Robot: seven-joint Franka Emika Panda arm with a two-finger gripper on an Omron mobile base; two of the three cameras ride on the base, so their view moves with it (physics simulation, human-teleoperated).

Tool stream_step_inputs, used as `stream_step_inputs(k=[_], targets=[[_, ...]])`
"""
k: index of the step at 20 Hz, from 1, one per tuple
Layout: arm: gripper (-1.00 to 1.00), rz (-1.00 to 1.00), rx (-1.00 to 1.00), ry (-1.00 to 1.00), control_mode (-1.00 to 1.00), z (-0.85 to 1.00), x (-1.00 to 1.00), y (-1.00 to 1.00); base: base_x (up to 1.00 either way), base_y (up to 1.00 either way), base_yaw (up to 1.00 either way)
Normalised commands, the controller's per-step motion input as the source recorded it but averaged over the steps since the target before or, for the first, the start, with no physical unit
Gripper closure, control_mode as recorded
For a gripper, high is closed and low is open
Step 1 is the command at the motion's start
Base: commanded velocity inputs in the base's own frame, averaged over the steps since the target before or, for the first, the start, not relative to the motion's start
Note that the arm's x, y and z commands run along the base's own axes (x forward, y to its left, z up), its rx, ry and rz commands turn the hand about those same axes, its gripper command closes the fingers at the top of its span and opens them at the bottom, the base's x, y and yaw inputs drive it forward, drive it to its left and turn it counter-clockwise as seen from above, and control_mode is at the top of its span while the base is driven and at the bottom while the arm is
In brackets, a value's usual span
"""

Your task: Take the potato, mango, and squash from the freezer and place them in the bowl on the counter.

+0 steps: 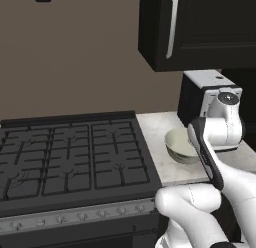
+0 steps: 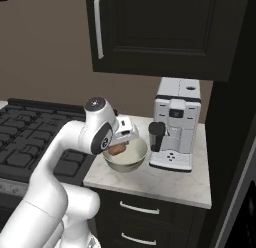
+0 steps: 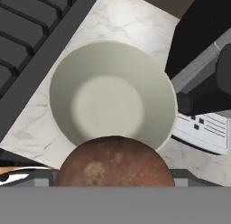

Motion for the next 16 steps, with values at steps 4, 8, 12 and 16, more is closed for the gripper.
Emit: stream_step_inputs(k=[4,8,12,16], targets=[[1.00,-0.11,0.02,0.02,-1.00,-0.36,0.28,0.00,0.00,0.00,0.00],[-1.00,-0.08,0.03,0.02,-1.00,-0.38,0.24,0.00,0.00,0.00,0.00],[-1.00,-0.06,0.02,0.01,-1.00,-0.30,0.36,0.00,0.00,0.00,0.00],[-1.00,-0.01,0.01,0.00,-1.00,-0.13,0.29,0.00,0.00,0.00,0.00]])
